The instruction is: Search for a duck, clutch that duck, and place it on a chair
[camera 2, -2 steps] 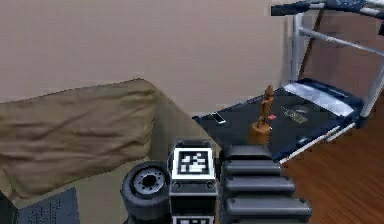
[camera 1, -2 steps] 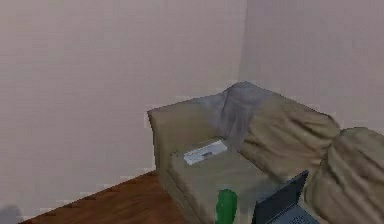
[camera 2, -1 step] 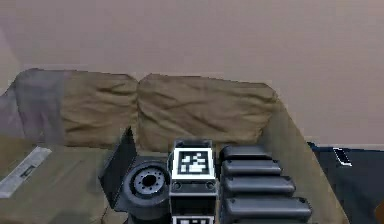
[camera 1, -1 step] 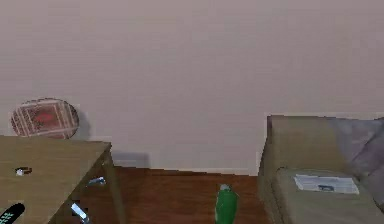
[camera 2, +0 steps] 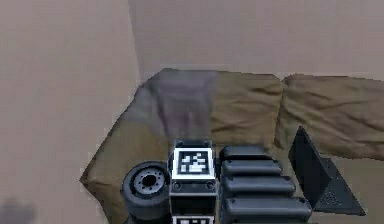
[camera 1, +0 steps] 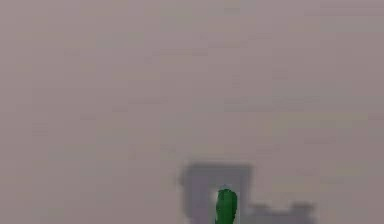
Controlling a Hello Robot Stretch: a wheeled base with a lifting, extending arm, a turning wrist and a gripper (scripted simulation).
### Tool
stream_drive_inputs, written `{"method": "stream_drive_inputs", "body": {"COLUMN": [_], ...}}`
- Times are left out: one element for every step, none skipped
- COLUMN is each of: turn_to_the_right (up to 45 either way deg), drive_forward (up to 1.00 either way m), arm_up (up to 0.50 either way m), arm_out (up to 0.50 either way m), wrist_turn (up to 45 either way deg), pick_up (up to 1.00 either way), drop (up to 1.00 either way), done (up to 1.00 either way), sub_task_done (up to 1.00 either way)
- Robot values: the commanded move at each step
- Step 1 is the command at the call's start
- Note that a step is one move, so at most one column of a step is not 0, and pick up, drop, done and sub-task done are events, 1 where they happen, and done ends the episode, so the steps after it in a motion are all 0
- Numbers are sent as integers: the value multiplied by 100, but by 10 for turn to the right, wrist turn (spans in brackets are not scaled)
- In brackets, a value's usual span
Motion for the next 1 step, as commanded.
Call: {"method": "stream_drive_inputs", "body": {"turn_to_the_right": [0], "drive_forward": [10], "arm_up": [0], "arm_out": [0], "wrist_turn": [0], "pick_up": [0], "drop": [0], "done": [0], "sub_task_done": [0]}}
